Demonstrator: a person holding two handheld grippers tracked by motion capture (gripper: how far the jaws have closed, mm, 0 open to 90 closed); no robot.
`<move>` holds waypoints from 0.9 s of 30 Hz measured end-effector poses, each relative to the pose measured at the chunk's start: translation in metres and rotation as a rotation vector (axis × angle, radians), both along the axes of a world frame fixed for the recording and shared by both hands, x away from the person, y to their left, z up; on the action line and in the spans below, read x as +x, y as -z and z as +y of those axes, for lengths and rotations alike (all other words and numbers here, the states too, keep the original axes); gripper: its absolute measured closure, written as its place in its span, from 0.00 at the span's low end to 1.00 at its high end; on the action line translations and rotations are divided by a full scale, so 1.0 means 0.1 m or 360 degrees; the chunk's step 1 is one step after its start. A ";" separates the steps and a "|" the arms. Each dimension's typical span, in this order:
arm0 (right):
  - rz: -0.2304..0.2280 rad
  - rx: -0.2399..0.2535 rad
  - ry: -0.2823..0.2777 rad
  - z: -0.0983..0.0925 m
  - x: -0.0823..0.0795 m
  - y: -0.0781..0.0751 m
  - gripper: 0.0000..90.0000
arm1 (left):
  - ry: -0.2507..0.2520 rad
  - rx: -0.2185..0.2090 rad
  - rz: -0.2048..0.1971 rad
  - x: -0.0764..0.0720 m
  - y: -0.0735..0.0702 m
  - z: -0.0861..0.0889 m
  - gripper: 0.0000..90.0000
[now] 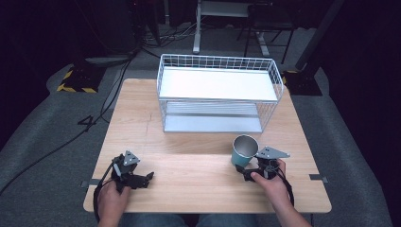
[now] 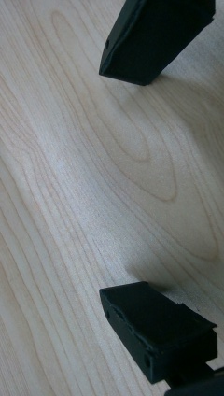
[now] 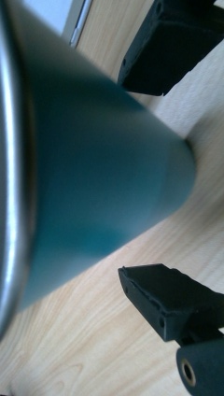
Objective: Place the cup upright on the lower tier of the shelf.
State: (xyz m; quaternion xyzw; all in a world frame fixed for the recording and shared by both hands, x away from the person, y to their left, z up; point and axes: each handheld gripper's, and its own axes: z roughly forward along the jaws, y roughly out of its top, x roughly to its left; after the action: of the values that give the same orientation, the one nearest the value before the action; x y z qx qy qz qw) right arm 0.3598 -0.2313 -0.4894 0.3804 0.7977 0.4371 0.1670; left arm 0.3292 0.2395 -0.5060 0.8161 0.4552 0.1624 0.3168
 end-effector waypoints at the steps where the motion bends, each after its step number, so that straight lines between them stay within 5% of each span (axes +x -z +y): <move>1: -0.0010 0.0003 0.0006 0.02 0.01 0.01 0.11 | 0.0003 0.0001 0.0003 0.00 0.00 0.00 0.00; 18: -0.0125 0.0020 0.0156 0.20 0.09 0.09 0.23 | 0.0003 0.0001 0.0003 0.00 0.00 0.00 0.00; 27: -0.0164 0.0004 0.0163 0.22 0.07 0.10 0.24 | 0.0002 0.0001 0.0003 0.00 0.00 0.00 0.00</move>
State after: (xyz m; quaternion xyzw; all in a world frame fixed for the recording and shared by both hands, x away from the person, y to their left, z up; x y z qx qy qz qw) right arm 0.3672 -0.2095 -0.4995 0.3979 0.7669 0.4481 0.2296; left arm 0.3292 0.2396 -0.5059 0.8167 0.4548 0.1615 0.3164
